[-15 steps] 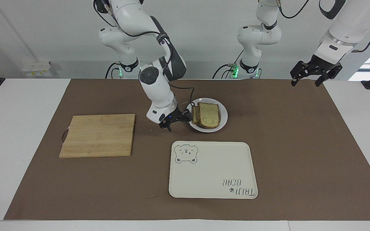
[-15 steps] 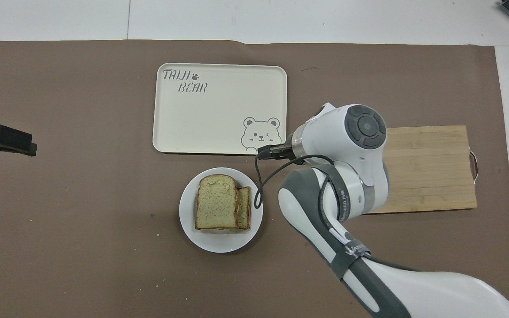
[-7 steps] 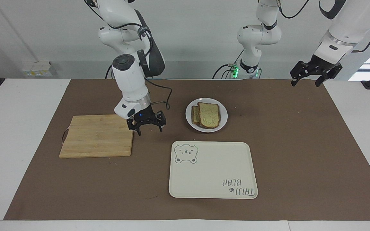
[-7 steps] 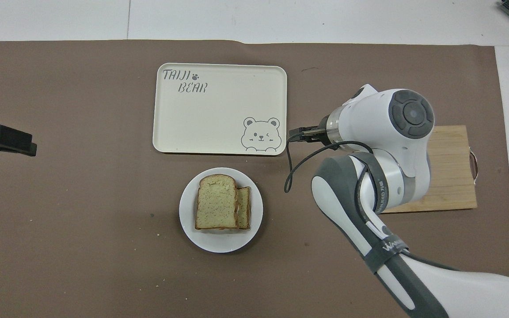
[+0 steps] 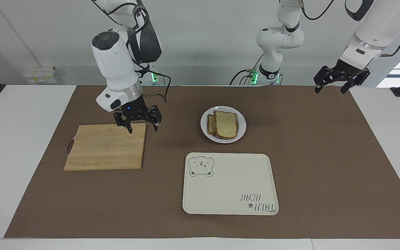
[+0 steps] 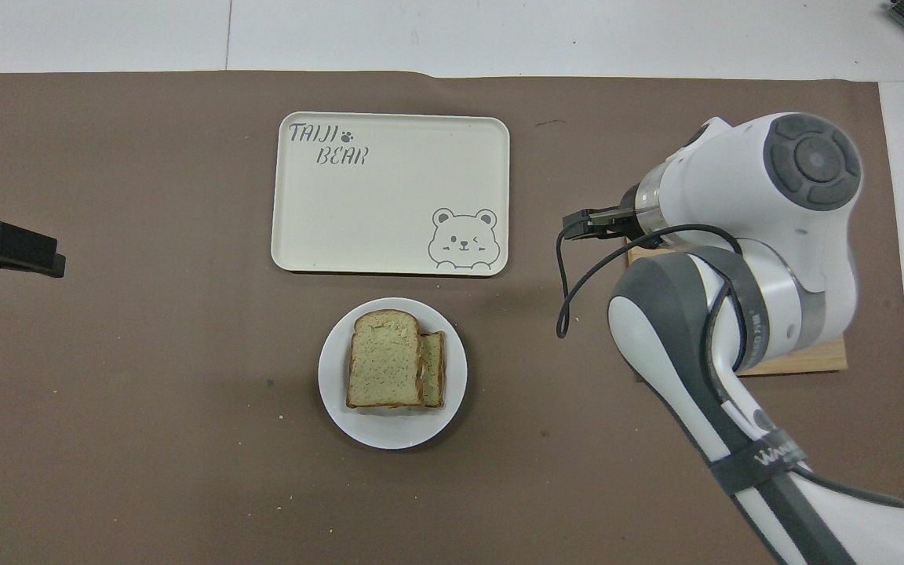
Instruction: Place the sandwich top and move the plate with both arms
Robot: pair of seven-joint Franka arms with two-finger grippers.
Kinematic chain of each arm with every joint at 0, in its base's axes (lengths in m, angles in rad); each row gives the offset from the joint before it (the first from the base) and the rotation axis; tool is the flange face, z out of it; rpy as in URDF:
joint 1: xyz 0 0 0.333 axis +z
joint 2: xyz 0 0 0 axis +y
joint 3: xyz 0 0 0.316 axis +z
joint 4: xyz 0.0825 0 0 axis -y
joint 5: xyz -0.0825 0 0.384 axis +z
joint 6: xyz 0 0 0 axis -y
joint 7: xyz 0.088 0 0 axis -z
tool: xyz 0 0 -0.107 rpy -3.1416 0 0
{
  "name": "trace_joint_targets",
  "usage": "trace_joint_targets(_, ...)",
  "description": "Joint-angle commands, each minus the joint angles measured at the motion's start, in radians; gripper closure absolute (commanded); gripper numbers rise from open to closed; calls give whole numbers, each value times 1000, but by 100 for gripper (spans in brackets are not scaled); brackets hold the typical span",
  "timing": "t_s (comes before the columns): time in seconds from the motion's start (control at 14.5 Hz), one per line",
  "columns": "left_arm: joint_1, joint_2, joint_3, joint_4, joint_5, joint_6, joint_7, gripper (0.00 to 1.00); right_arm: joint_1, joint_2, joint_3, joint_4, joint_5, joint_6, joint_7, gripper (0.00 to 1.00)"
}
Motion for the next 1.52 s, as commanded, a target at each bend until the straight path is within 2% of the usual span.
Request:
trace_joint_targets(0.0, 4, 4, 1, 17, -9, -20, 9, 0, -49, -69, 8, -5, -26, -70, -3, 0)
trace_joint_targets(0.28, 4, 4, 1, 17, -9, -20, 9, 0, -67, -147, 5, 6, -26, -245, -46, 0)
trace_joint_targets(0.48, 4, 4, 1, 15, -9, -20, 9, 0, -101, -154, 8, 77, -26, -376, -51, 0)
trace_joint_targets(0.83, 4, 4, 1, 15, -9, -20, 9, 0, -191, -169, 6, 78, -26, -393, -125, 0)
trace_joint_targets(1.24, 4, 4, 1, 15, -9, -20, 9, 0, -211, -216, -8, 81, -41, -406, -126, 0)
trace_joint_targets(1.45, 4, 4, 1, 17, -9, -21, 9, 0, -208, -259, -6, 81, -41, -457, -128, 0)
